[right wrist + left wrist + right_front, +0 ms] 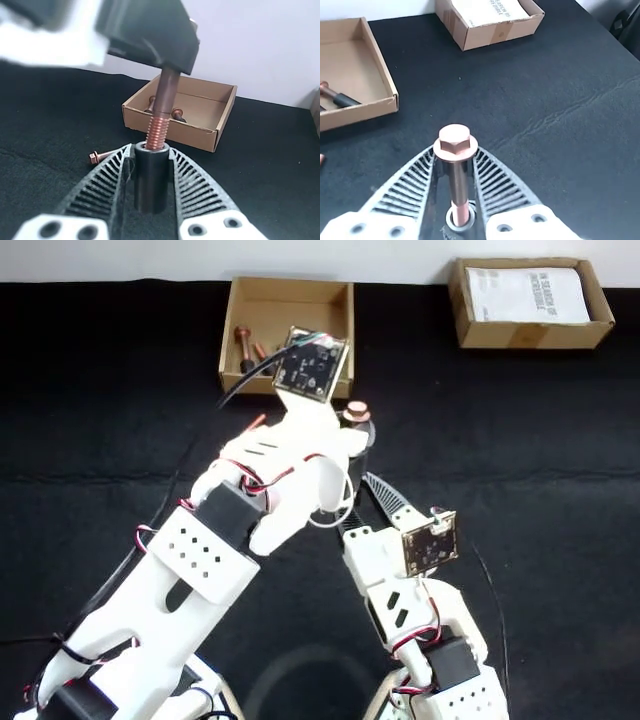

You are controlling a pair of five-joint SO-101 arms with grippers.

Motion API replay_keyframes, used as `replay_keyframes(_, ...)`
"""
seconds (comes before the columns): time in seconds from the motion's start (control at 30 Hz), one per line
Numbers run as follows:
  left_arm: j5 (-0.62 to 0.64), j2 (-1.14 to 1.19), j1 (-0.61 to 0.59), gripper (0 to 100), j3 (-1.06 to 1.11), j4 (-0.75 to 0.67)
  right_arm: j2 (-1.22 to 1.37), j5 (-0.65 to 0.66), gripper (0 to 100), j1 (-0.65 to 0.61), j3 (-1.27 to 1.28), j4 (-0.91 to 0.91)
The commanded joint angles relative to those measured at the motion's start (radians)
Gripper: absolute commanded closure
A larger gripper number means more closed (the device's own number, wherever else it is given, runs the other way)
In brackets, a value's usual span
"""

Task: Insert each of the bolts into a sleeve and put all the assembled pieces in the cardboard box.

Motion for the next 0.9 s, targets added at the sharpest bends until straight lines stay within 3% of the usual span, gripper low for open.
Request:
replay_keyframes(0.0,0.006,-0.024,0.016,99,0.016,0.014,-0.016,-0.006,99.1,0.016,0.133,-0.01)
replay_keyframes(0.33,0.006,-0.09,0.097,99,0.025,0.153,-0.016,-0.005,99.1,0.016,0.133,-0.01)
replay_keyframes(0.6,0.0,-0.117,0.09,99,0.035,0.198,-0.016,-0.005,99.1,0.016,0.133,-0.01)
replay_keyframes(0.73,-0.091,-0.13,0.09,88,0.027,0.301,-0.016,-0.003,99.1,0.016,0.133,-0.01)
replay_keyframes(0.87,-0.103,-0.229,0.099,73,-0.016,0.45,-0.016,-0.002,99.1,0.035,0.133,-0.01)
